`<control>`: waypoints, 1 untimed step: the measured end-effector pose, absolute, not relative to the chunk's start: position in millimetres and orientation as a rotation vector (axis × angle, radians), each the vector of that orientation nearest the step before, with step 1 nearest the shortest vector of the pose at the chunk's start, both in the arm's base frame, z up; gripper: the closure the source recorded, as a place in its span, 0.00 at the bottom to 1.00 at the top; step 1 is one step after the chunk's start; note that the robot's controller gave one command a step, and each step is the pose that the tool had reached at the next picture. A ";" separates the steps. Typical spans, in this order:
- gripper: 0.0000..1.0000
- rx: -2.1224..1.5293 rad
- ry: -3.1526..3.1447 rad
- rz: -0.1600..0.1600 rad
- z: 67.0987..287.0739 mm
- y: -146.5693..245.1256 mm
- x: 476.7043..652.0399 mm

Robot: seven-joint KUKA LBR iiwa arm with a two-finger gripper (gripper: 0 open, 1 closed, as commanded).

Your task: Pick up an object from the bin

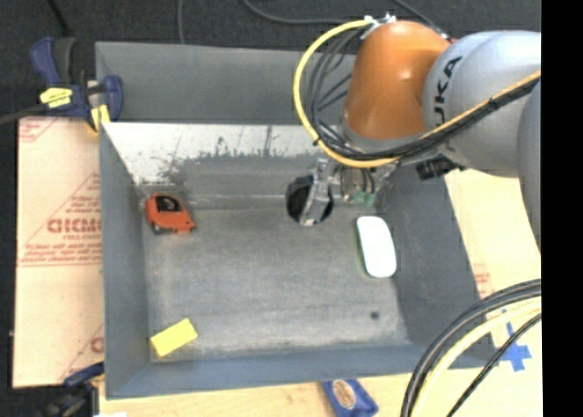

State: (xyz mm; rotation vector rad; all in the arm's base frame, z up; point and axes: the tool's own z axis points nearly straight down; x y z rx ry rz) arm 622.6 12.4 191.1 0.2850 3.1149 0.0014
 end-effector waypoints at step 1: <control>1.00 0.279 3.130 0.000 205.0 55.9 619.7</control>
Offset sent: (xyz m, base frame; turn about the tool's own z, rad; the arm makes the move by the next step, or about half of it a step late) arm 0.0189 0.0114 -0.1211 -0.0838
